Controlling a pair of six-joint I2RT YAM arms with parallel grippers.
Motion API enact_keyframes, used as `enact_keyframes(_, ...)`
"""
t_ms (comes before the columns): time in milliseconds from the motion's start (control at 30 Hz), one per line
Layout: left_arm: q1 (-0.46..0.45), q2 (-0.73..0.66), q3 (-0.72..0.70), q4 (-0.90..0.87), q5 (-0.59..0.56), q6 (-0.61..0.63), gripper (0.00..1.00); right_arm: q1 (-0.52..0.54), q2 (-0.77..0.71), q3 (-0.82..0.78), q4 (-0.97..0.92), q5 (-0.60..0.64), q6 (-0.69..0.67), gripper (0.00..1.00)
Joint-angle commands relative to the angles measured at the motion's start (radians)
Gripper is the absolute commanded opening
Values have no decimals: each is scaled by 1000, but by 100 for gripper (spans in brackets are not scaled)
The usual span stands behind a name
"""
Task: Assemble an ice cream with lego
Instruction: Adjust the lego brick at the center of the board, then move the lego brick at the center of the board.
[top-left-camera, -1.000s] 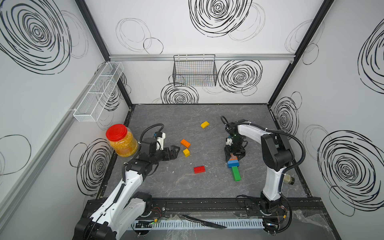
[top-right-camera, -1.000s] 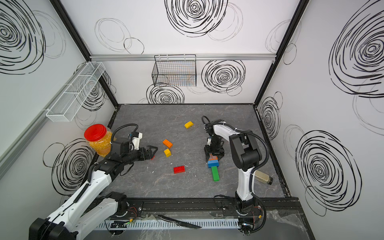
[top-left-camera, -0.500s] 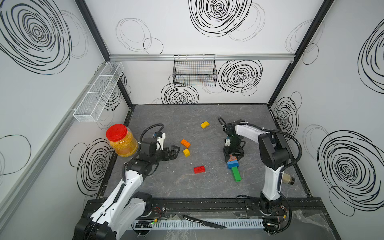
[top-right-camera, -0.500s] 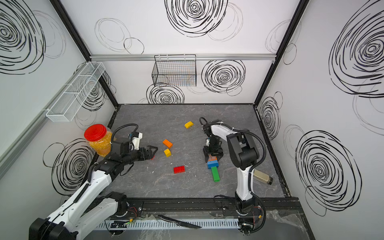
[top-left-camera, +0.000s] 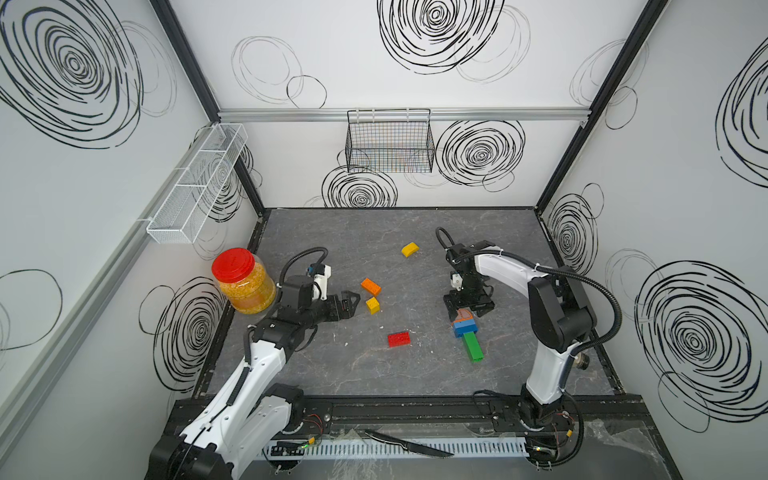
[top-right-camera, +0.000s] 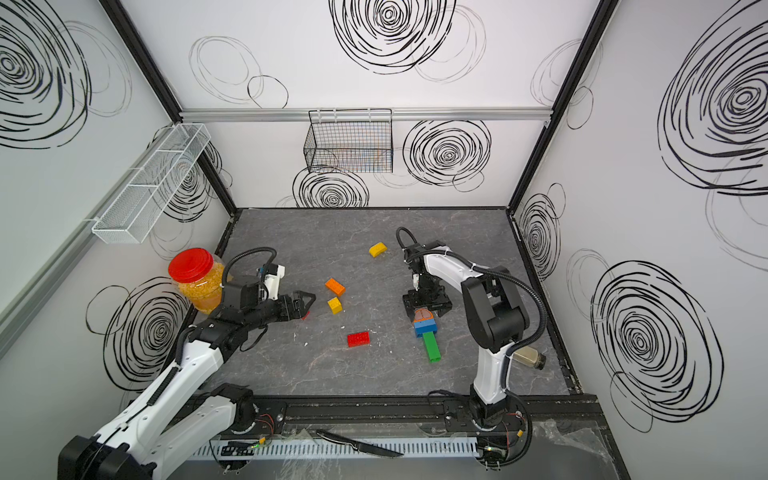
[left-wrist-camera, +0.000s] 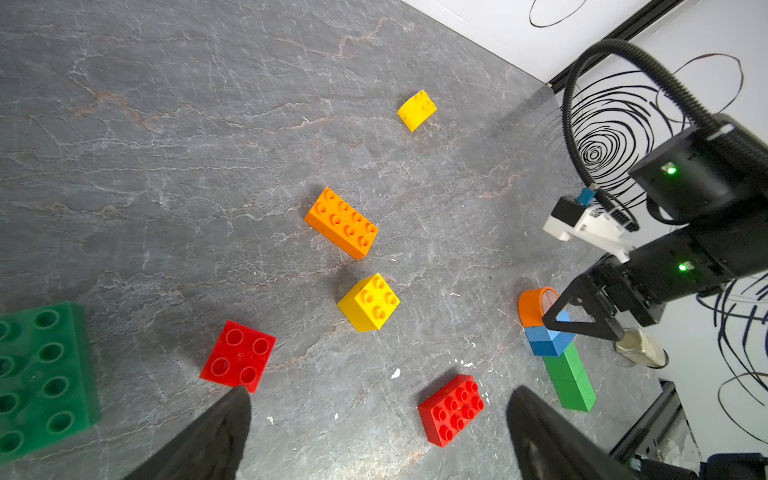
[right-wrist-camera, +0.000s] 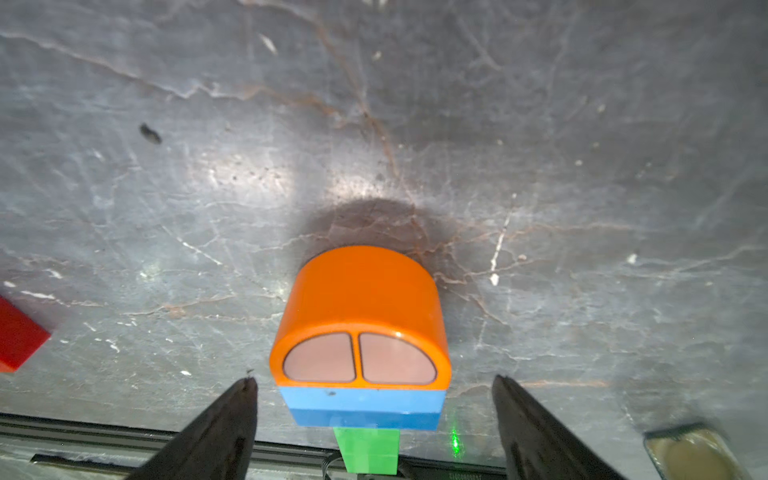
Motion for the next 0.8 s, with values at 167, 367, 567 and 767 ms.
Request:
enact_keyframes(167,-7,0,-1,16,-7,-3,99,113,-109,-110,106,161,161,98)
enact_keyframes(367,-9,7,-1,21,0,-3,99,161,-168,-152,152,252,237,100)
enact_keyframes(567,-8,1,-1,23,-7,-3,99,201,-181,-157,158,309,267,100)
enact_keyframes(767,-10,-6,-2,15,-15,-4,99,209,-187,-173,171,313,275,100)
